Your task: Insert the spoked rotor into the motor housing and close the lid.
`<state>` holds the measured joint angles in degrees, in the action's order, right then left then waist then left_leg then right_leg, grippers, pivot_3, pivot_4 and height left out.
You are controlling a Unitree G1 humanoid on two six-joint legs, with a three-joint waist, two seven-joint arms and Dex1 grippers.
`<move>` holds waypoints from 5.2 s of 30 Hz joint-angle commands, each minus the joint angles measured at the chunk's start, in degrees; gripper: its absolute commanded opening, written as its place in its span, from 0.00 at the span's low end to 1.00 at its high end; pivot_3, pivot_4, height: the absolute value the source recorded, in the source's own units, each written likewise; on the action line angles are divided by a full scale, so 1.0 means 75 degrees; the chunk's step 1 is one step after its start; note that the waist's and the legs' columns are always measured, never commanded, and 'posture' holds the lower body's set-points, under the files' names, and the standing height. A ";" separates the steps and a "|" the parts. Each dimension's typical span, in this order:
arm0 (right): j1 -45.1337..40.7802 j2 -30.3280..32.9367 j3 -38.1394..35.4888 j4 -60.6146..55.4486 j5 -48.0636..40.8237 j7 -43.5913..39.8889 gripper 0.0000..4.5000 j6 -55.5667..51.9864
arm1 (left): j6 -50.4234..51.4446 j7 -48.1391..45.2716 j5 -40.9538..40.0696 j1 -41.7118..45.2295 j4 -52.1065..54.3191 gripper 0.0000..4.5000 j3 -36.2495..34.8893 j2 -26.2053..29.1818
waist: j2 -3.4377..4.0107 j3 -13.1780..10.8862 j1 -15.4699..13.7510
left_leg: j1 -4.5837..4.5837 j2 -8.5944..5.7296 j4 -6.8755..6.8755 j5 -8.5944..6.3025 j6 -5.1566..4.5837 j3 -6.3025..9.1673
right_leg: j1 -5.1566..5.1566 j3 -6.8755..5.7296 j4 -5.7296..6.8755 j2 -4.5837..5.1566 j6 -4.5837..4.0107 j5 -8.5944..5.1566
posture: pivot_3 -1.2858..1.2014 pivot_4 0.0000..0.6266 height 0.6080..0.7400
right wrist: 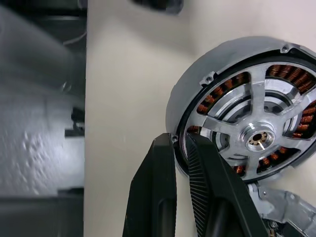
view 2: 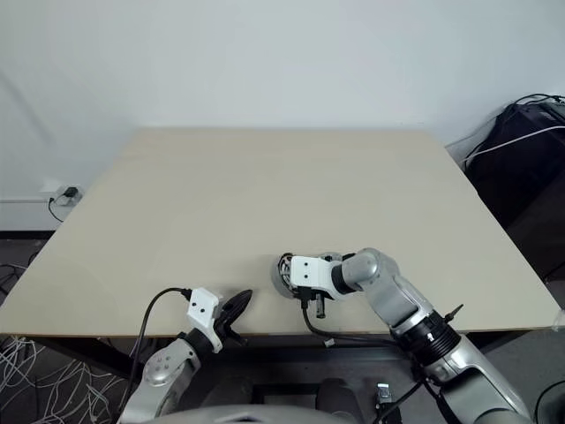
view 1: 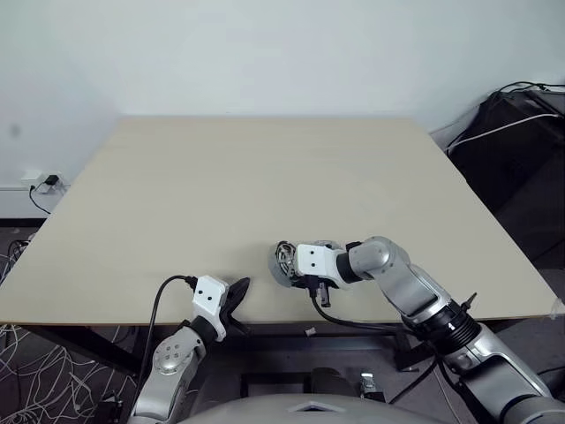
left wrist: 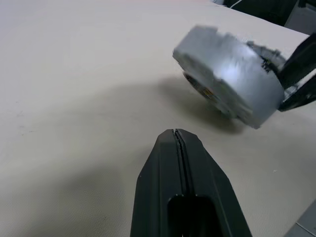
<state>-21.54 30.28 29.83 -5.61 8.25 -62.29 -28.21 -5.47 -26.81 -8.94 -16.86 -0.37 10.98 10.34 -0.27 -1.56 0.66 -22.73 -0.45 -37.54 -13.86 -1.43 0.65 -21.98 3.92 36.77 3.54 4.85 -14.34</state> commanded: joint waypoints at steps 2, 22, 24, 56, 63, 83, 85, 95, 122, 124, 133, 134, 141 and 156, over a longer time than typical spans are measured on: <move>-0.0228 -0.0037 -0.0236 -0.0218 0.0009 0.0349 0.02 -0.0323 | -0.0093 -0.0014 0.0058 0.0118 0.0080 0.00 0.0038 -0.0041 | 0.0000 0.0000 -0.0005 | 0.0000 -0.0001 0.0000 0.0000 0.0000 0.0000 | 0.0001 0.0000 0.0000 0.0001 0.0000 0.0000 | 0.52 0.00 1.00; -0.0364 -0.0666 -0.0145 0.0113 -0.0154 0.1241 0.30 -0.0922 | -0.0139 -0.0027 0.0044 0.0058 -0.0010 0.00 0.0043 -0.0046 | 0.0000 0.0000 0.0006 | 0.0000 -0.0002 0.0000 -0.0001 0.0002 0.0000 | 0.0001 0.0000 0.0000 0.0002 0.0000 0.0000 | 0.52 0.00 1.00; -0.0355 -0.0758 -0.0169 0.0036 -0.0263 0.1289 0.44 -0.0998 | -0.0138 -0.0030 0.0047 0.0056 -0.0015 0.00 0.0046 -0.0046 | 0.0000 0.0001 0.0010 | 0.0000 -0.0002 0.0000 -0.0001 0.0002 0.0000 | 0.0000 0.0000 0.0000 0.0002 0.0000 0.0000 | 0.52 0.00 1.00; 0.1150 -0.0439 -0.2782 0.0175 0.0690 0.5974 0.00 0.0638 | -0.0377 -0.0218 -0.0004 0.0105 0.0159 0.00 -0.0137 0.0192 | 0.0006 0.0000 0.0069 | -0.0018 -0.0009 0.0035 0.0001 -0.0002 -0.0022 | -0.0034 0.0016 -0.0007 0.0001 -0.0019 -0.0010 | 0.52 0.00 1.00; 0.2414 -0.0459 -0.2703 -0.0745 -0.0300 0.4681 0.00 0.0457 | -0.0064 -0.0238 -0.0009 0.0087 0.0477 0.00 -0.0101 0.0258 | 0.0010 0.0000 0.0095 | -0.0008 -0.0003 0.0031 0.0002 -0.0004 -0.0026 | -0.0025 0.0020 -0.0003 -0.0004 -0.0013 -0.0011 | 0.52 0.00 1.00; 0.2055 -0.1694 -0.2492 -0.0998 -0.2102 0.3888 0.00 0.0393 | 0.0114 -0.0215 0.0013 -0.0006 0.0513 0.00 -0.0155 0.0310 | 0.0003 -0.0004 0.0092 | 0.0006 0.0009 0.0022 0.0000 -0.0002 -0.0012 | -0.0005 0.0014 -0.0002 0.0002 0.0025 -0.0029 | 0.52 0.00 1.00; 0.1976 -0.1824 -0.2364 -0.0862 -0.2066 0.3907 0.00 0.0414 | 0.0116 -0.0211 0.0016 0.0017 0.0498 0.00 -0.0159 0.0308 | 0.0003 -0.0004 0.0095 | 0.0006 0.0009 0.0022 0.0000 -0.0002 -0.0012 | -0.0006 0.0014 -0.0002 0.0002 0.0023 -0.0028 | 0.52 0.00 1.00; 0.1758 -0.2333 -0.1857 0.0233 -0.1864 0.4020 0.00 0.0607 | -0.0002 -0.0215 0.0035 0.0025 0.0379 0.00 -0.0178 0.0316 | 0.0003 -0.0003 0.0107 | 0.0006 0.0008 0.0022 0.0000 -0.0001 -0.0012 | -0.0006 0.0013 -0.0001 0.0001 -0.0011 -0.0007 | 0.52 0.00 1.00; 0.1277 -0.2055 -0.1809 0.0966 -0.1954 0.3089 0.27 0.1949 | 0.0019 -0.0193 0.0064 0.0087 0.0398 0.00 -0.0113 0.0269 | 0.0004 -0.0003 0.0131 | 0.0007 0.0006 0.0022 0.0001 -0.0002 -0.0013 | -0.0004 0.0012 -0.0001 0.0000 -0.0009 -0.0007 | 0.52 0.00 1.00; 0.1167 -0.2017 -0.1827 0.1134 -0.1920 0.3054 0.42 0.2085 | 0.0075 -0.0175 0.0066 0.0095 0.0472 0.00 -0.0100 0.0269 | 0.0004 -0.0003 0.0130 | 0.0008 0.0006 0.0022 0.0001 -0.0002 -0.0013 | -0.0004 0.0012 0.0000 -0.0001 -0.0009 -0.0007 | 0.52 0.00 1.00; 0.0631 -0.1923 -0.1788 0.2104 -0.1856 0.2574 0.99 0.2559 | 0.0160 -0.0094 0.0049 0.0077 0.0569 0.00 -0.0110 0.0286 | 0.0004 -0.0003 0.0134 | 0.0008 0.0002 0.0022 0.0001 -0.0002 -0.0013 | -0.0003 0.0012 0.0000 -0.0004 -0.0009 -0.0006 | 0.52 0.00 1.00; 0.0598 -0.1929 -0.1777 0.2184 -0.1861 0.2517 0.99 0.2560 | 0.0154 -0.0087 0.0045 0.0072 0.0570 0.00 -0.0113 0.0285 | 0.0004 -0.0003 0.0136 | 0.0009 0.0002 0.0022 0.0001 -0.0002 -0.0013 | -0.0003 0.0012 0.0000 -0.0004 -0.0009 -0.0006 | 0.52 0.00 1.00; 0.0524 -0.1932 -0.1675 0.2532 -0.1775 0.2196 0.99 0.2615 | 0.0121 -0.0064 0.0034 0.0049 0.0562 0.00 -0.0135 0.0276 | 0.0004 -0.0003 0.0137 | 0.0009 0.0001 0.0022 0.0001 -0.0002 -0.0013 | -0.0003 0.0012 0.0001 -0.0004 -0.0009 -0.0005 | 0.52 0.00 1.00; 0.0129 -0.2285 -0.1650 0.3604 -0.1430 0.2282 0.99 0.2866 | -0.0076 -0.0068 0.0055 0.0028 0.0342 0.00 -0.0183 0.0270 | 0.0006 -0.0002 0.0159 | 0.0010 -0.0004 0.0022 0.0002 -0.0002 -0.0013 | -0.0002 0.0012 0.0004 -0.0005 -0.0008 -0.0004 | 0.52 0.00 1.00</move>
<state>-19.22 13.47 18.02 21.44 -2.40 -45.04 -7.67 -4.48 -27.50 -8.93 -17.10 1.22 9.91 12.53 -0.22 -1.57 1.86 -22.65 -0.48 -37.38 -13.85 -1.45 0.56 -21.99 4.01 36.80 3.50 4.78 -14.38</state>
